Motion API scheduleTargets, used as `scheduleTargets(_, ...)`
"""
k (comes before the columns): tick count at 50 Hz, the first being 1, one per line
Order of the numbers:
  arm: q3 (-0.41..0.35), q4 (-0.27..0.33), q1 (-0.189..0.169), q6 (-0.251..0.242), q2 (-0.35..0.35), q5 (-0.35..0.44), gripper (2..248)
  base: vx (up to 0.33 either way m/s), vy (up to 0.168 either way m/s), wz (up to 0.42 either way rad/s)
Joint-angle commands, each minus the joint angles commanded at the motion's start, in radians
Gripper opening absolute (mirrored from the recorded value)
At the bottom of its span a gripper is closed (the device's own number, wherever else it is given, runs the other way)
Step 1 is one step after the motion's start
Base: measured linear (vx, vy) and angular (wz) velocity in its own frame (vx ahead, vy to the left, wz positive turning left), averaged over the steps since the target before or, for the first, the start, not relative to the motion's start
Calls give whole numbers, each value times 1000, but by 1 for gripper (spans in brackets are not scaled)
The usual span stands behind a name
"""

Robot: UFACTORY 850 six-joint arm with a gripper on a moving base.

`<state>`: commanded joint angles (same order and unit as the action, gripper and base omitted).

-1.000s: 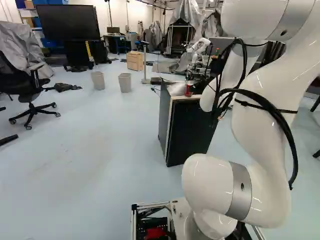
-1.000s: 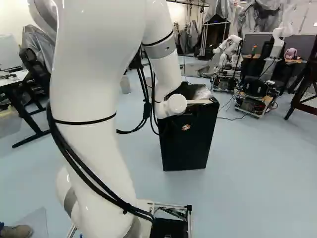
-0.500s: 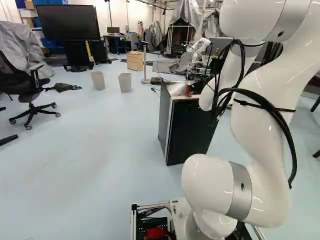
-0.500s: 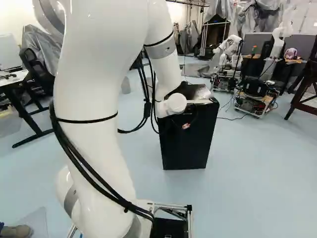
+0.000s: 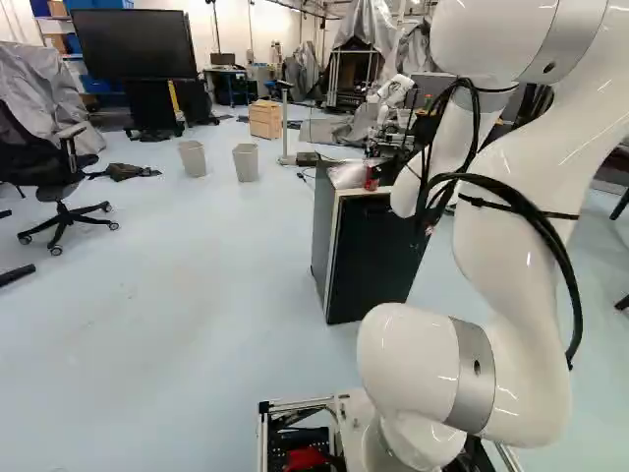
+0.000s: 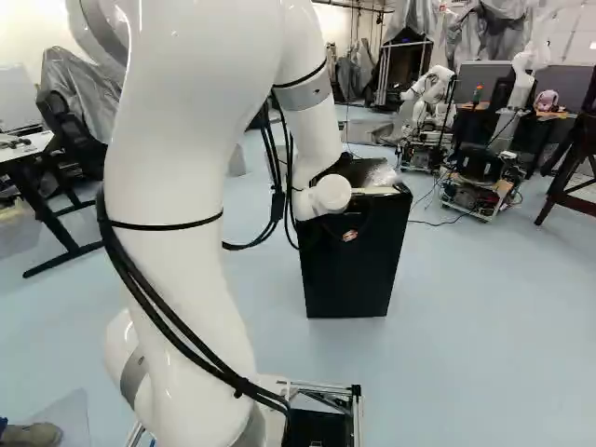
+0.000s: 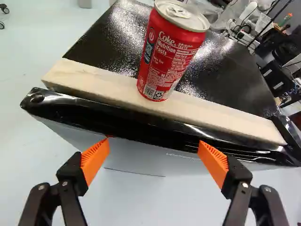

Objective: Grab a drink from the fridge

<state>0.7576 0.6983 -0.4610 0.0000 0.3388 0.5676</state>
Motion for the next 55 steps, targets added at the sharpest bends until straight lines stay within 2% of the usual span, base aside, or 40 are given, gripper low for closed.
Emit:
scheduleTargets(26,10,0,3,0,8,0,247,0,0,0)
scheduleTargets(55,-123,0,-37,0,-100,0,247,0,0,0)
